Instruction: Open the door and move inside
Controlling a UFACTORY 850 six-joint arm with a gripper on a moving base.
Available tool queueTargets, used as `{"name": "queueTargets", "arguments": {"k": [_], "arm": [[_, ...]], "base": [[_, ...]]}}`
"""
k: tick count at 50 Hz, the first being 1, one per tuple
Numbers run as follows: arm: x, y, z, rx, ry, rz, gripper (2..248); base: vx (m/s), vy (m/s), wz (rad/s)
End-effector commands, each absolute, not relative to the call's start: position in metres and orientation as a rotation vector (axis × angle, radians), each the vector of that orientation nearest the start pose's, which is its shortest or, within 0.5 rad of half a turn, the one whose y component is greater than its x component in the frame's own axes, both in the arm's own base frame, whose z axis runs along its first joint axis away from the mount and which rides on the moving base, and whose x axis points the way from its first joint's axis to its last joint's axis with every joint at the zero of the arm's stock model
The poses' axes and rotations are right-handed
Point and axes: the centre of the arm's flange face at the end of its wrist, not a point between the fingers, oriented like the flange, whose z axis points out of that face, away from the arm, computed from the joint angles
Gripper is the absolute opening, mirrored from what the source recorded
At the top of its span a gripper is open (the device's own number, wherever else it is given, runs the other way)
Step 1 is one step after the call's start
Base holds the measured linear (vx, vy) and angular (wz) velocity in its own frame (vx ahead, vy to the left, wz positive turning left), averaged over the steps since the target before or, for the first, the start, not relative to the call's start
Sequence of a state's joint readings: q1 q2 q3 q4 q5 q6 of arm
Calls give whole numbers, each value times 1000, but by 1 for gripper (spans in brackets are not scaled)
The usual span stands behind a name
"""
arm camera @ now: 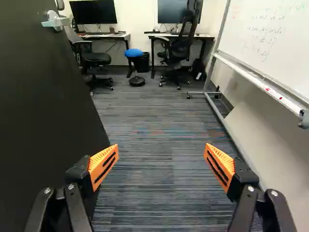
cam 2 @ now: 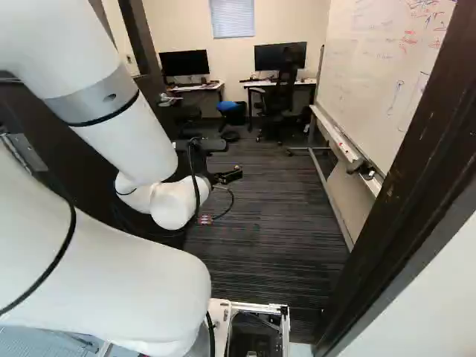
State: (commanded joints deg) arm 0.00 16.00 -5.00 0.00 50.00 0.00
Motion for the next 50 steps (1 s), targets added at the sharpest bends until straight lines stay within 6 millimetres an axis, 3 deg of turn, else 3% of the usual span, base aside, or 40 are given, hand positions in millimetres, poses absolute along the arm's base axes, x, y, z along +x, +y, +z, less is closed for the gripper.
{"name": "queueTargets", "arguments": {"k": [50], "arm": [[270,0,366,-2558,0,-1824,247]], "base": [[126,4,4]]}}
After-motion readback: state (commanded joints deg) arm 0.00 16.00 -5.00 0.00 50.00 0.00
